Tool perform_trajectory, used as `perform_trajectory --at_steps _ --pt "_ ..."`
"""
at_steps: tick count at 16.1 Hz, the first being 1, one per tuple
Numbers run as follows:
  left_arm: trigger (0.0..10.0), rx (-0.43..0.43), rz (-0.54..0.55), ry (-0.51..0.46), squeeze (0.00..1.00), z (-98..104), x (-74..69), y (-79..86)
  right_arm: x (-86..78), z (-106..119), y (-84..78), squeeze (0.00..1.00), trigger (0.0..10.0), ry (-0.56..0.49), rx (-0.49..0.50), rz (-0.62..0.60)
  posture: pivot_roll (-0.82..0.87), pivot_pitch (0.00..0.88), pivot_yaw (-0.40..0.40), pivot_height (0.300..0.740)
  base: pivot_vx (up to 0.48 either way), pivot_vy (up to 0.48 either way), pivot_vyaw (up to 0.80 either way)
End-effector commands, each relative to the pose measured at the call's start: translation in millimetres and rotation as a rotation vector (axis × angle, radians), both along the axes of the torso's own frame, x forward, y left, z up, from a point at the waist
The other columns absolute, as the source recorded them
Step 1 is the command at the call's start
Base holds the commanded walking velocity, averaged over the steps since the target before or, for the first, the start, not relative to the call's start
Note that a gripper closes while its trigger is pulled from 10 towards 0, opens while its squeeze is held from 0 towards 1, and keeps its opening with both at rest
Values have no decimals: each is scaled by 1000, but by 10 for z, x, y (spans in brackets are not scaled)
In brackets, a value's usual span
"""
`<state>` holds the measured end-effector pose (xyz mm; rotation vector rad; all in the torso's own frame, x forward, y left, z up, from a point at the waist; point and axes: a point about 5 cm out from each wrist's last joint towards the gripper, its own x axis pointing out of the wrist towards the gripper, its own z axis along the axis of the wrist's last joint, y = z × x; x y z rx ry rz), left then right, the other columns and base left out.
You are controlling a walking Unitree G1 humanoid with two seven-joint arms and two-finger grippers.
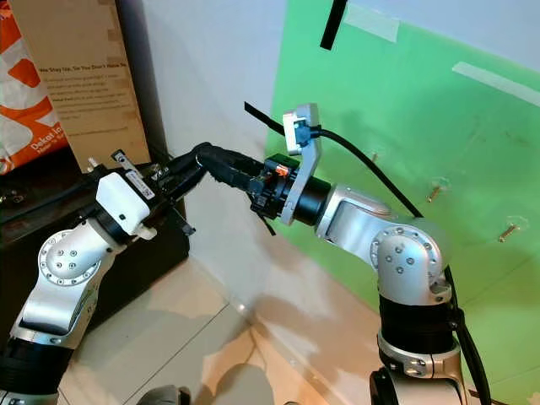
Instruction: Hang keys on a hook
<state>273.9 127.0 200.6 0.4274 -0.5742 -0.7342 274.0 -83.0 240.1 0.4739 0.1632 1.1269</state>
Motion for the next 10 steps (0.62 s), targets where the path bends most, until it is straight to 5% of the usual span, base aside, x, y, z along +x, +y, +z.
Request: perform_trajectory --at_steps 1,2,3,4,5,10 --pt "0 14 -27 -30 0 48 3 -46 11 0 -21 0 1451 -21 -27 -30 43 0 -73 740 0 0 0" --pt "0 15 -28 -31 0 50 6 -48 22 1 -22 0 4235 -30 -39 -42 44 0 -73 740 0 0 0" --pt "0 17 -29 -32 0 51 9 -49 34 1 -26 0 10000 -46 -53 -58 44 0 -73 740 0 0 0" --pt "0 20 -29 -33 0 53 13 -48 46 5 -28 0 10000 -70 -69 -75 45 0 -72 740 0 0 0" --pt "0 25 -25 -32 0 53 23 -44 65 18 -35 1000 10000 -108 -84 -111 45 0 -72 740 0 0 0" --pt "0 31 -6 -31 0 65 80 -41 7 157 -23 1000 10000 -354 -150 -199 44 0 -73 740 0 0 0"
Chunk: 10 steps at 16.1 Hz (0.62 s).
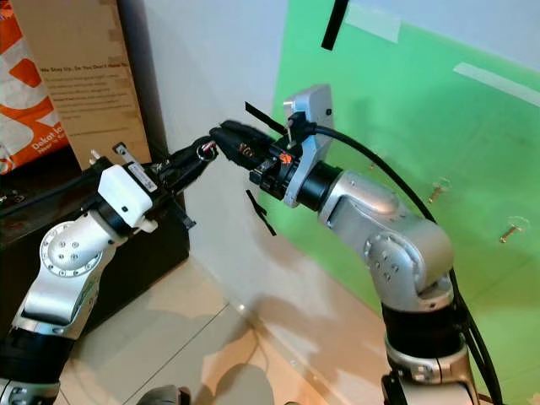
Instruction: Hang keys on a hook
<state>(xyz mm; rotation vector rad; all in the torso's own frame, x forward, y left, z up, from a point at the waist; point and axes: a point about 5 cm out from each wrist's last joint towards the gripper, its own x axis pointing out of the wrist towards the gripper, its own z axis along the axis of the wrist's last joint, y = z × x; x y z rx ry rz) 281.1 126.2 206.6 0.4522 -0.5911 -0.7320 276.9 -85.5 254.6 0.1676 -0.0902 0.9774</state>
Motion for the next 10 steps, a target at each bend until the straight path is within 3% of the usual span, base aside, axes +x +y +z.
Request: perform_trajectory --at_steps 1,5,8,9,10 --pt "0 15 -9 -7 0 6 13 -36 -42 17 18 1000 10000 -41 -11 4 44 0 -74 740 0 0 0" --pt "0 15 -4 -14 0 15 36 -47 -83 -64 111 1000 10000 -141 -131 -16 45 0 -80 740 0 0 0" --pt "0 16 0 -16 0 17 35 -45 -52 -86 140 1000 10000 -155 -150 -76 46 0 -82 740 0 0 0" --pt "0 16 0 -16 0 17 34 -45 -46 -92 141 894 10000 -160 -158 -81 46 0 -82 740 0 0 0" --pt "0 16 1 -17 0 17 33 -46 -25 -122 138 0 10000 -170 -196 -98 45 0 -82 740 0 0 0"
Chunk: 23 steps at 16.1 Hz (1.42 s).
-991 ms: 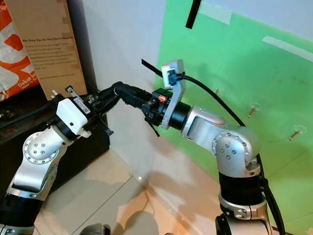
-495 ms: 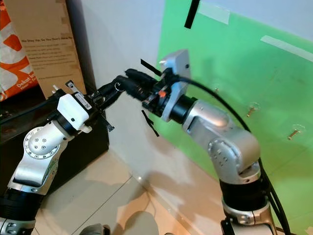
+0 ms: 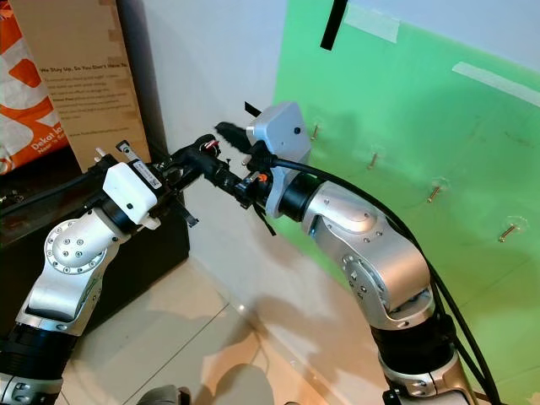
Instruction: Hang keys on a hook
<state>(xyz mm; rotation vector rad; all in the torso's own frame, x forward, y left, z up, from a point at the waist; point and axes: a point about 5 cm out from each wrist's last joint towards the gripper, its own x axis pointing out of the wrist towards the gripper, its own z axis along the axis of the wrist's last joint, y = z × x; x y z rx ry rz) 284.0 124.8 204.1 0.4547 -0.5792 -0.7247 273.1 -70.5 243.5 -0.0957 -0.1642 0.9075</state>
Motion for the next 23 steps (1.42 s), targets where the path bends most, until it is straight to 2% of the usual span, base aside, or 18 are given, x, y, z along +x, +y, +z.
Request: perform_trajectory --at_steps 1,6,7,8,10,11,12,14,15,23 --pt "0 12 -9 -27 0 44 4 -33 24 -50 -9 0 10000 -3 -34 -24 45 0 -82 740 0 0 0" --pt "0 7 -12 -36 0 69 6 -28 76 -123 -38 0 10000 19 -47 -74 47 0 -81 740 0 0 0" --pt "0 3 -14 -39 0 79 5 -30 87 -134 -61 0 7490 30 -36 -77 46 0 -80 740 0 0 0" --pt "0 0 -16 -42 0 87 5 -33 95 -142 -76 0 7490 36 -32 -78 47 0 -80 740 0 0 0" --pt "0 -8 -20 -48 0 106 2 -32 114 -166 -111 0 2627 53 -26 -82 47 0 -82 740 0 0 0" --pt "0 -11 -23 -51 0 112 -3 -32 121 -177 -122 0 1647 60 -25 -83 47 0 -82 740 0 0 0" --pt "0 -12 -23 -51 0 113 -4 -33 124 -182 -127 0 1647 62 -27 -84 47 0 -82 740 0 0 0" --pt "0 -15 -27 -54 0 119 -14 -34 136 -201 -145 0 667 65 -32 -92 49 0 -85 740 0 0 0" --pt "0 -16 -27 -54 0 120 -15 -33 144 -208 -157 0 510 66 -36 -97 49 0 -85 740 0 0 0" --pt "0 -15 -30 -56 0 120 -14 -31 193 -214 -237 0 510 55 -42 -138 50 0 -82 740 0 0 0"
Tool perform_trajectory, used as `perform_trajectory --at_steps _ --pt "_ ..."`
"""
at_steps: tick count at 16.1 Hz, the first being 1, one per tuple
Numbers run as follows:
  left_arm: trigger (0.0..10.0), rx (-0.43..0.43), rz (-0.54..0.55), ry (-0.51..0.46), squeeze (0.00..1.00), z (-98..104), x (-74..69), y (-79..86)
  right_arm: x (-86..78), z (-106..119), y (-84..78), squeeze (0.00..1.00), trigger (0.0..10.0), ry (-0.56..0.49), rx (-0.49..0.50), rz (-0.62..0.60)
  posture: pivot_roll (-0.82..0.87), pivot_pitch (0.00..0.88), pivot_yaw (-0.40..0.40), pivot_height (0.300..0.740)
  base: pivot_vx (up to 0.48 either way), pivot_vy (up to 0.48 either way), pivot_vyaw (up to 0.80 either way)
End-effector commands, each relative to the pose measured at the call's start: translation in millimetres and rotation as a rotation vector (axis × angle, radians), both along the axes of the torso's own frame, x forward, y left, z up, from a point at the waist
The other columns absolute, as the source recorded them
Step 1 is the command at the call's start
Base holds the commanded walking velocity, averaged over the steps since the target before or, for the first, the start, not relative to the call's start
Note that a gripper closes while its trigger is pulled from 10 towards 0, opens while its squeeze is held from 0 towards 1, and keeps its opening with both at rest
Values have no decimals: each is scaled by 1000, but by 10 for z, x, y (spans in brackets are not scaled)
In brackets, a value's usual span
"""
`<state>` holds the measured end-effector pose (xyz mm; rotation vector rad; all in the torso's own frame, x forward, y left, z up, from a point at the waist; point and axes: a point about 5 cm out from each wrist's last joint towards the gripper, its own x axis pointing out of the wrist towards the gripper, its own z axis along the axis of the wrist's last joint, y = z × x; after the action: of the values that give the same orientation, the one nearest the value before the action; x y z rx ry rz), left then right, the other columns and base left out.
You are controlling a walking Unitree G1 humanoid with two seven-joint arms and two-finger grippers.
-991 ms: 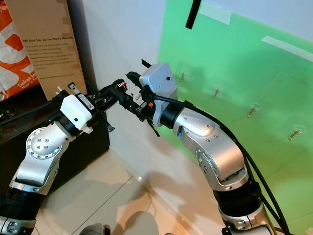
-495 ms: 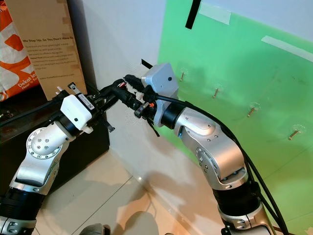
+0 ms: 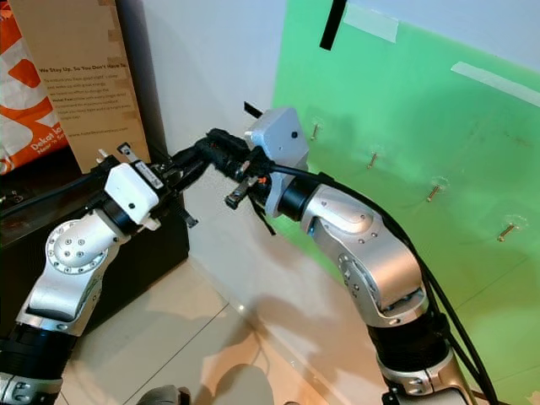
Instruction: Hang keys on a hook
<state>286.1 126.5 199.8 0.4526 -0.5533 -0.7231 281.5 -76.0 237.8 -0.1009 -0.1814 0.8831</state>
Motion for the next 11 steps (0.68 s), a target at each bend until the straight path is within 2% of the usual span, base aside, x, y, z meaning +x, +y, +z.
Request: perform_trajectory --at_steps 1,7,11 --pt "0 -20 -39 -80 0 164 -34 -50 113 -155 -189 0 588 72 -43 -118 49 0 -81 740 0 0 0" --pt "0 -24 -36 -84 0 180 -26 -52 120 -160 -196 0 314 68 -52 -114 51 0 -87 740 0 0 0" --pt "0 -22 -30 -84 0 176 -29 -31 124 -122 -208 0 0 87 4 -106 50 0 -88 740 0 0 0"
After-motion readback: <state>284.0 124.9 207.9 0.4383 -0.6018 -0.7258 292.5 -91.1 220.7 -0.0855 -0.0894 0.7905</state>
